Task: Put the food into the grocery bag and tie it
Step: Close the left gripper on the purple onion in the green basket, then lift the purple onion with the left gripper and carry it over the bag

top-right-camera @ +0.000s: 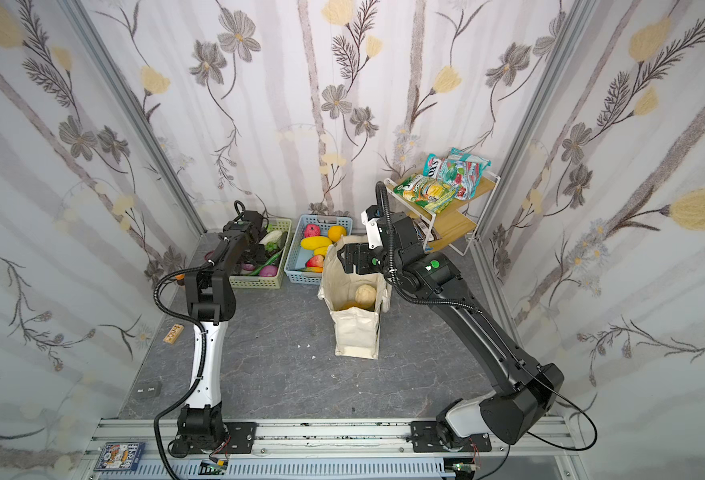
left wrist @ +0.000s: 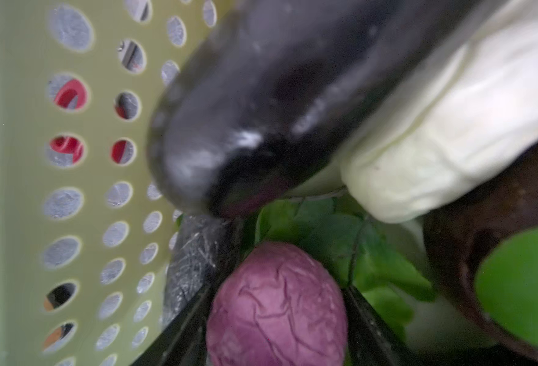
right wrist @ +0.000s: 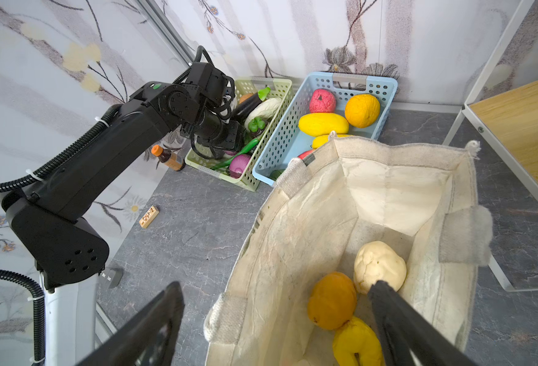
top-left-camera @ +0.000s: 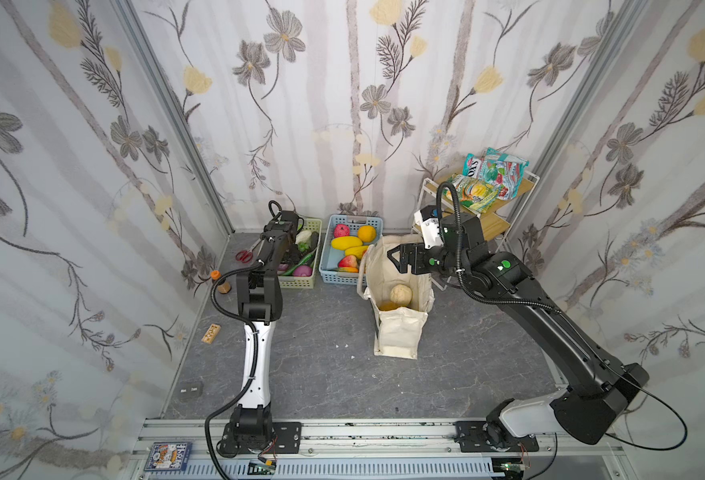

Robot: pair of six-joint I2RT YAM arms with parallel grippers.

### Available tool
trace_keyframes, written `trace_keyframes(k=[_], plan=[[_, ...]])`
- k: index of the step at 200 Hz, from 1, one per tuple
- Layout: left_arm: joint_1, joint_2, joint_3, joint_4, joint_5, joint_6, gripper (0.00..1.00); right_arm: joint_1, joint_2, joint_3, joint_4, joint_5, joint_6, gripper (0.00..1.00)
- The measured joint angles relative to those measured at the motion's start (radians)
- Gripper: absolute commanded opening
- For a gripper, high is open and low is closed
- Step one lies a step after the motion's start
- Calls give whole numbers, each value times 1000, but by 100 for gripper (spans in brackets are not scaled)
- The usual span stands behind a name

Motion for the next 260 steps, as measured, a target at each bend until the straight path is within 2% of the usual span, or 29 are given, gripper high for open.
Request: trace_keyframes(k=[46, 160, 224, 260], plan=[[2, -22, -2, -10, 53, -12, 61, 0, 0, 2, -1, 0, 0, 92], [3, -123, -2, -45, 84, -17, 60, 1, 0, 2, 0, 0, 0, 92], [2, -223, -3, -45, 197, -77, 60, 2, 0, 2, 1, 0, 0, 92], [-11, -312, -51, -22, 254, -116, 60, 2, 0, -4, 6, 0, -1, 92]])
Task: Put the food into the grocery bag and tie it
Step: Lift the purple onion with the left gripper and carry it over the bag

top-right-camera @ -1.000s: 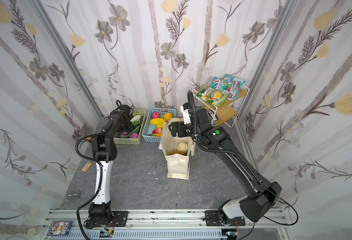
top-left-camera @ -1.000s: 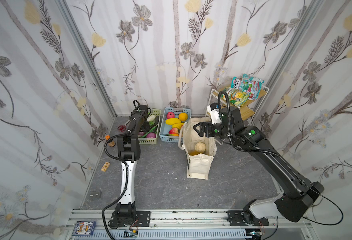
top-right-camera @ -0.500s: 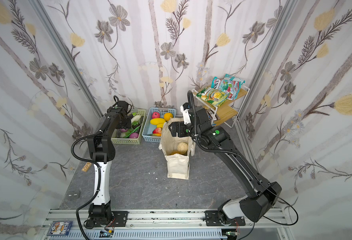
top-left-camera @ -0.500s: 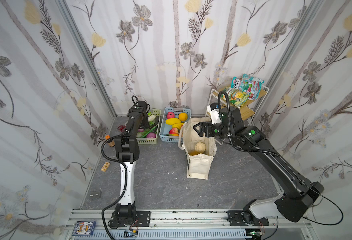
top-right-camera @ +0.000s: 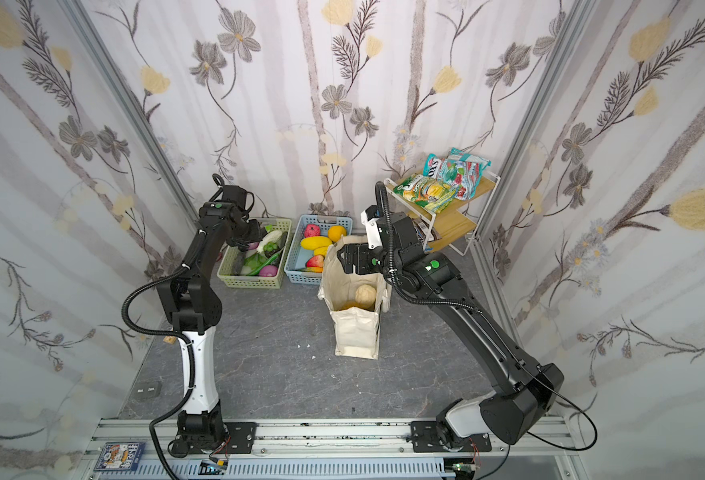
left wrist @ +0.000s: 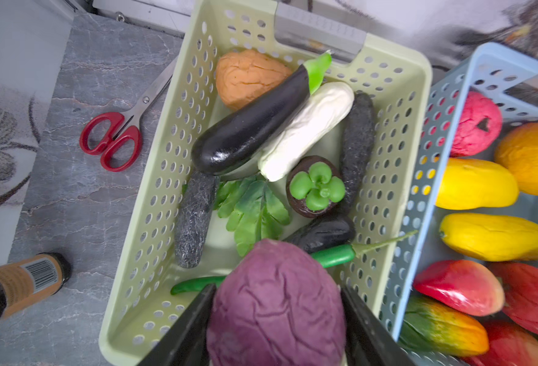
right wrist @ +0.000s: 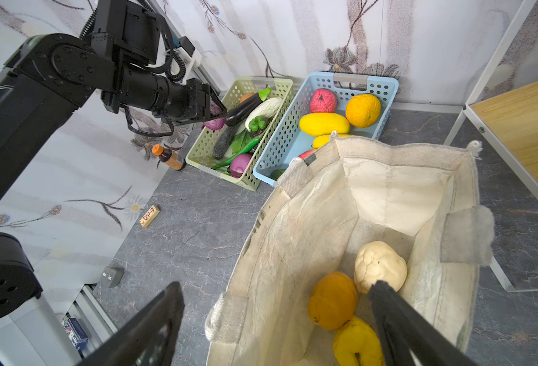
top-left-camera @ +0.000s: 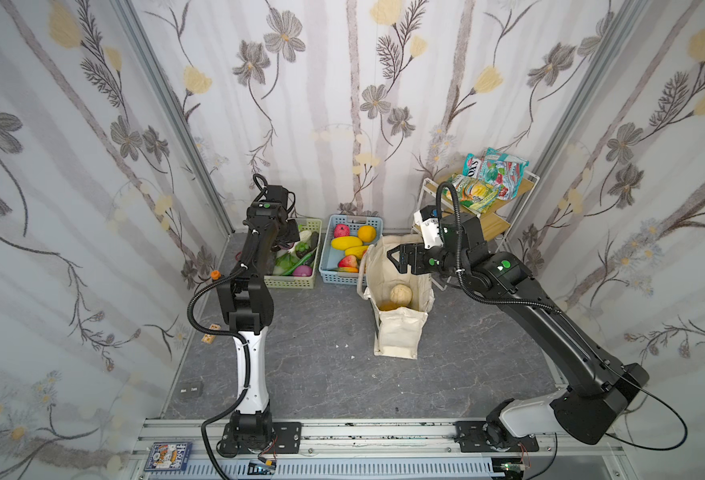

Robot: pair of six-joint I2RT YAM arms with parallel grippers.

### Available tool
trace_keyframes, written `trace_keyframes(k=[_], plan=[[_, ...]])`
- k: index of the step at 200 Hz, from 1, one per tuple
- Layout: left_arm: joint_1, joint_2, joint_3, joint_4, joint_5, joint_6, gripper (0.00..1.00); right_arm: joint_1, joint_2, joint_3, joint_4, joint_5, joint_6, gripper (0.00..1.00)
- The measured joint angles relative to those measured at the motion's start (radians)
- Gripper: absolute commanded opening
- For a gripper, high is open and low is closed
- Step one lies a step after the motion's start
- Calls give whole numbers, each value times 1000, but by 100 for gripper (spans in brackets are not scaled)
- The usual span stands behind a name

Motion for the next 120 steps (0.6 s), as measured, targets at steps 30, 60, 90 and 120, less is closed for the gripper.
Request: trace_keyframes(k=[30, 60, 90, 120], plan=[[-16, -52, -20, 14, 56, -30, 60, 0, 0, -5, 3, 0, -2, 92], [-24, -131, -77, 45, 107, -63, 60, 0, 5, -9, 8, 0, -3, 92], [-53, -213, -132, 80, 170, -107, 60, -3, 12, -23, 7, 2, -4, 92], [-121, -278, -146, 101, 206, -134, 60, -8, 13, -25, 8, 11, -11, 92]])
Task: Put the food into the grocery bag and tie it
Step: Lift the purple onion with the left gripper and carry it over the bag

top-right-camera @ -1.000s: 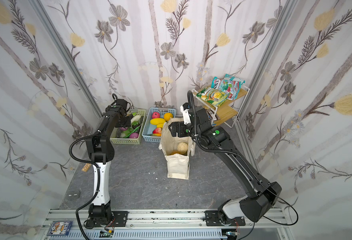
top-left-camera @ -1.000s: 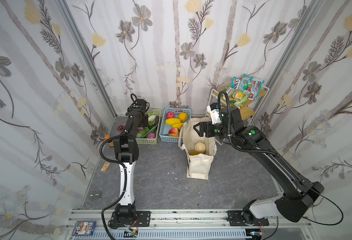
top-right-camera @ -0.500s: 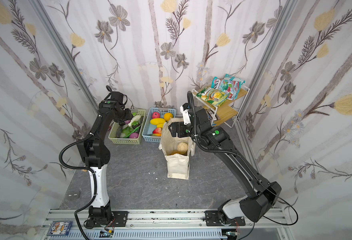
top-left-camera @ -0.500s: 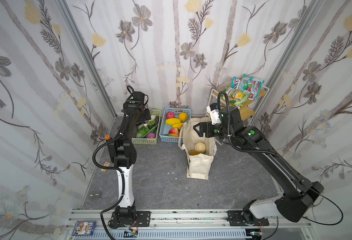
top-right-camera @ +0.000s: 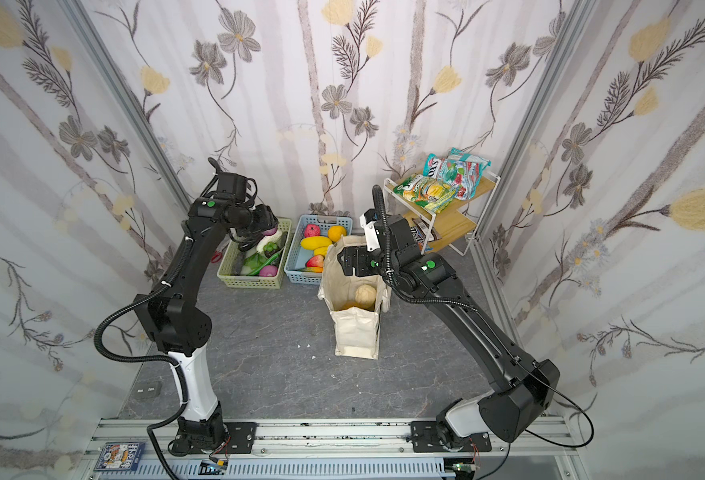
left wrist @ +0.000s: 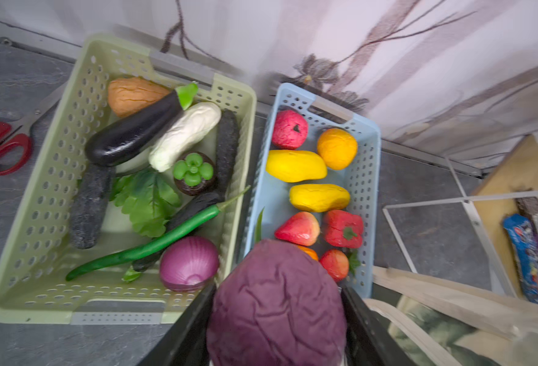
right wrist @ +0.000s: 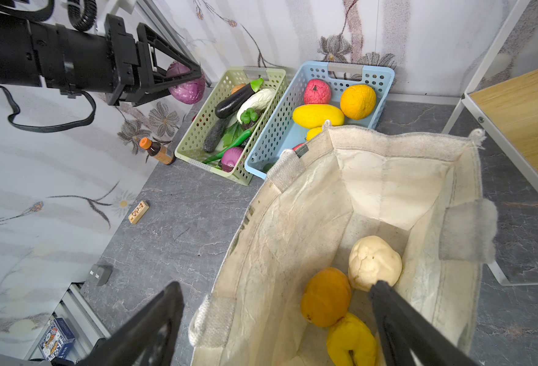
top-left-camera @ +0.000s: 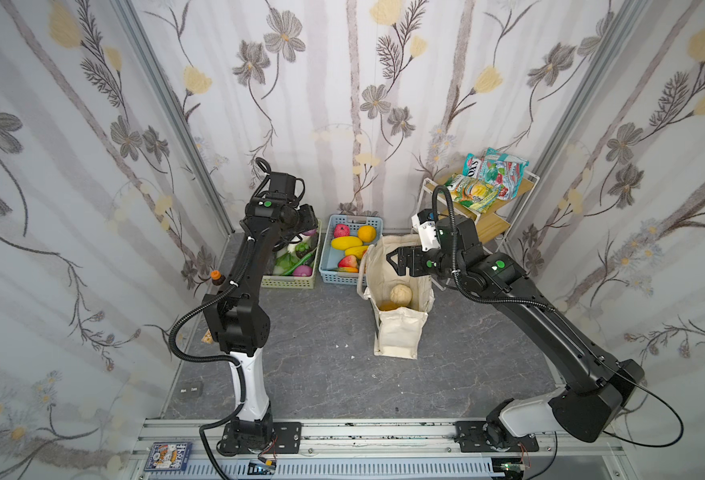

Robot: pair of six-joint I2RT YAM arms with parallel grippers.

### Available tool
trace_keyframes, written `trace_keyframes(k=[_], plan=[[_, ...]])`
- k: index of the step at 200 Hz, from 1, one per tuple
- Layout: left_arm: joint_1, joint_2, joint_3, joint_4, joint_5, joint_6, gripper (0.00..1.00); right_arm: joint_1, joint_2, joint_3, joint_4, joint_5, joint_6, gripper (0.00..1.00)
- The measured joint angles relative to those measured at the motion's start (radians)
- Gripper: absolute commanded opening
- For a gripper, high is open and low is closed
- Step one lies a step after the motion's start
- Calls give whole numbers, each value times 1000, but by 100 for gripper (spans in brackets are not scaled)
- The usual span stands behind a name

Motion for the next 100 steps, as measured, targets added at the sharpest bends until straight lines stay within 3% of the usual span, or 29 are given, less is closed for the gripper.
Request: trace_keyframes(k=[100], plan=[[-251, -91, -32, 32, 45, -70, 61, -99, -80, -109, 22, -3, -11, 92]])
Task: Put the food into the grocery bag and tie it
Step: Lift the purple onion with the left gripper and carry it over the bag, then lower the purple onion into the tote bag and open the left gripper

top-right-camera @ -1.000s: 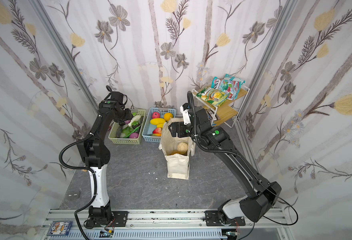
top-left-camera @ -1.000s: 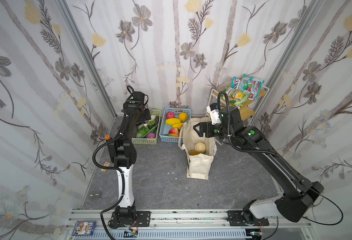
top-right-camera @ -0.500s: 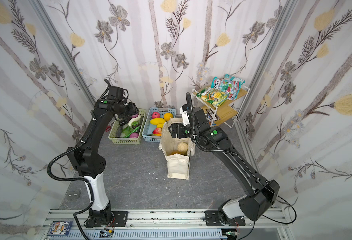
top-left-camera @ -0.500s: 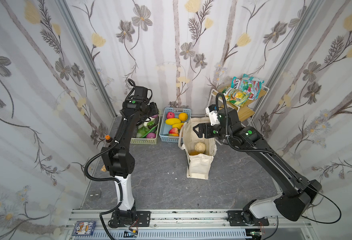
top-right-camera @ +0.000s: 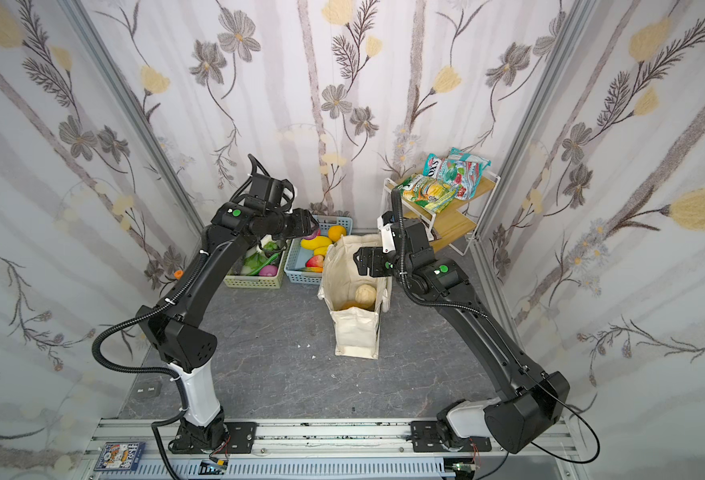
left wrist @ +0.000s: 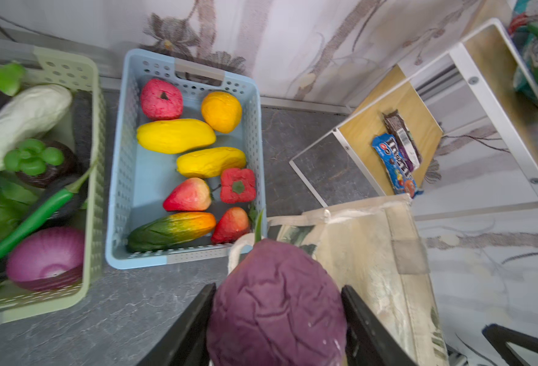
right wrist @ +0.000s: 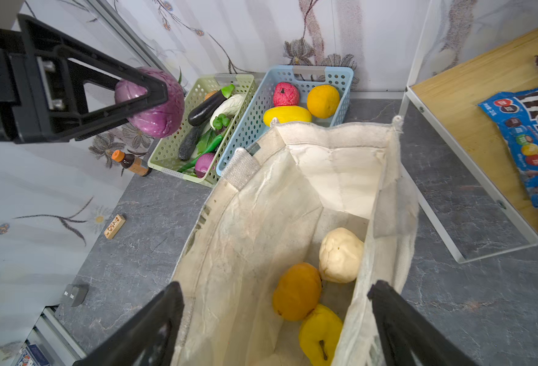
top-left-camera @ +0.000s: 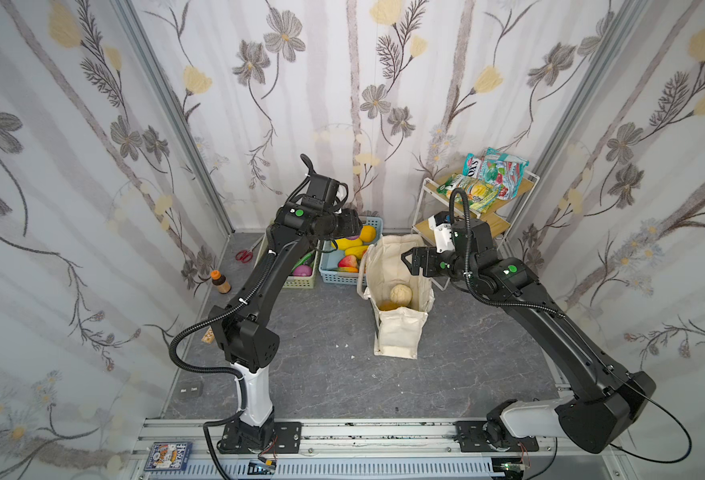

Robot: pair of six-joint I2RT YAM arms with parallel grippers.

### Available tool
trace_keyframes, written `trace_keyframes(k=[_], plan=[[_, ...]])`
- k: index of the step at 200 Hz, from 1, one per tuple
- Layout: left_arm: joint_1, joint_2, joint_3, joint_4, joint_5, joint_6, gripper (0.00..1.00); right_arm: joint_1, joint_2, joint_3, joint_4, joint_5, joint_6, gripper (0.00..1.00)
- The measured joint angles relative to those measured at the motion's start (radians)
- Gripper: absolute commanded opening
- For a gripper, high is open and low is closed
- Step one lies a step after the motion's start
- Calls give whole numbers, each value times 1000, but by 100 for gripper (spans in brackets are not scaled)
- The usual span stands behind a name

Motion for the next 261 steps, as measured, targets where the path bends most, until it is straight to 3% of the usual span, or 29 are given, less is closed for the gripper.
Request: trace_keyframes(k=[128, 190, 261], plan=[[-241, 47, -52, 87, 44, -103, 61, -120, -130, -122, -14, -16, -28, 92], [-345, 116, -56, 28, -44, -46, 61, -171, -169, -134, -44, -16, -34, 92], [-391, 248, -52, -40, -161, 11, 61, -180, -204, -155, -45, -16, -34, 92]])
